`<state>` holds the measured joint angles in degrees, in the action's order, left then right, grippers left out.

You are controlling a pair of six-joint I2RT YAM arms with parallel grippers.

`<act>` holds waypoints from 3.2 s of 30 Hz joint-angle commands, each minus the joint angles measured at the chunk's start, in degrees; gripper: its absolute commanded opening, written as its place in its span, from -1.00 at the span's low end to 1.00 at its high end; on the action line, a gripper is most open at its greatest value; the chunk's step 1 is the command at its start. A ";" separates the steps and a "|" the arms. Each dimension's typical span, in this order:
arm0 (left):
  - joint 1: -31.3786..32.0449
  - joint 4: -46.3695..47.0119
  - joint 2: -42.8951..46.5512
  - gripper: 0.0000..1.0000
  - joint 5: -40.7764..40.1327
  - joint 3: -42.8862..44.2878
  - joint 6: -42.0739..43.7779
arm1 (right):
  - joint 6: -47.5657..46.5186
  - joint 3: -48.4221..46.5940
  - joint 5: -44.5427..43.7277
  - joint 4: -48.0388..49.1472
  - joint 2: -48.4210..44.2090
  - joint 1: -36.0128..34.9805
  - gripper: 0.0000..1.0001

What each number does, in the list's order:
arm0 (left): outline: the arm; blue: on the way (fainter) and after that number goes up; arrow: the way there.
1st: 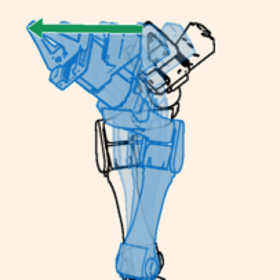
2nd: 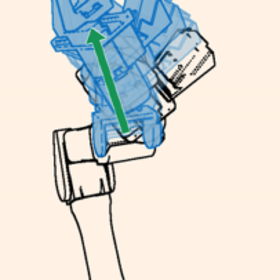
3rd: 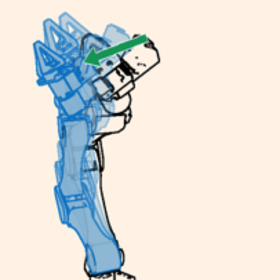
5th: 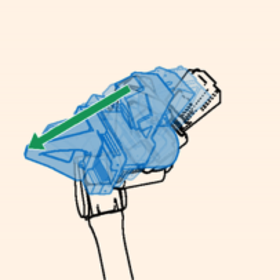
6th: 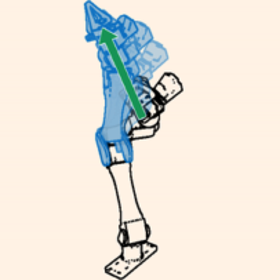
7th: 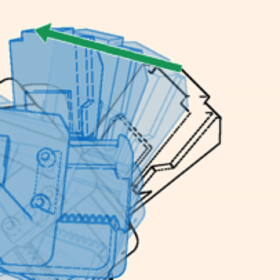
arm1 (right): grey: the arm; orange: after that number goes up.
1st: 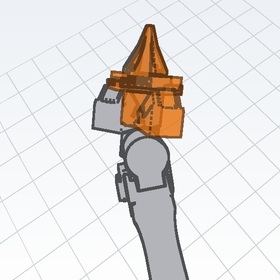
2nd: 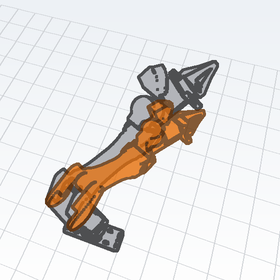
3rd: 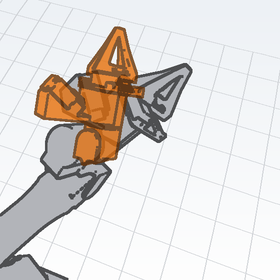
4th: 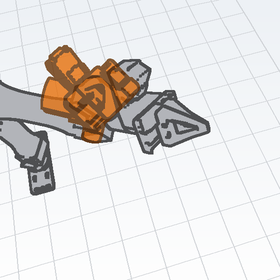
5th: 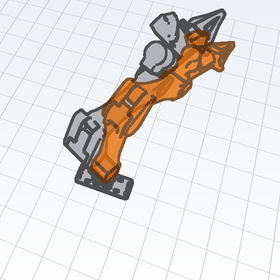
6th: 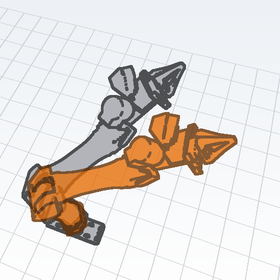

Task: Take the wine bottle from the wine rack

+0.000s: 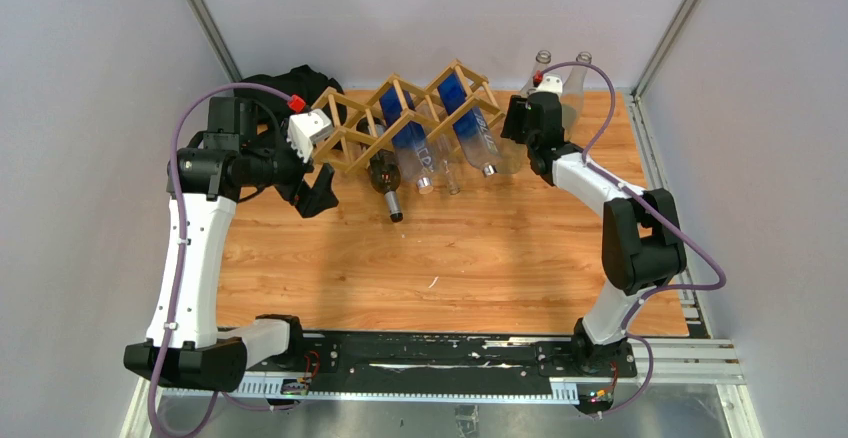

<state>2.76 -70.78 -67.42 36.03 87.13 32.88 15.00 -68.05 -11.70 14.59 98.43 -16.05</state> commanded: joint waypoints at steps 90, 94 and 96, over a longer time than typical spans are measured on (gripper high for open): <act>0.24 -0.24 6.93 1.00 6.41 -2.73 3.24 | 22.38 -18.35 23.80 -15.29 12.35 -22.91 -0.09; 0.22 -0.24 7.44 1.00 6.24 -3.16 3.79 | 22.12 -18.28 24.87 -15.57 12.75 -23.42 -0.74; 0.25 -0.28 7.51 1.00 6.45 -3.27 3.74 | 21.81 -18.42 24.73 -16.02 12.88 -23.72 -0.97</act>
<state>2.76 -70.83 -60.84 41.95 84.40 35.77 37.41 -86.72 9.87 -3.40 110.50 -38.46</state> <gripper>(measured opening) 0.997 0.710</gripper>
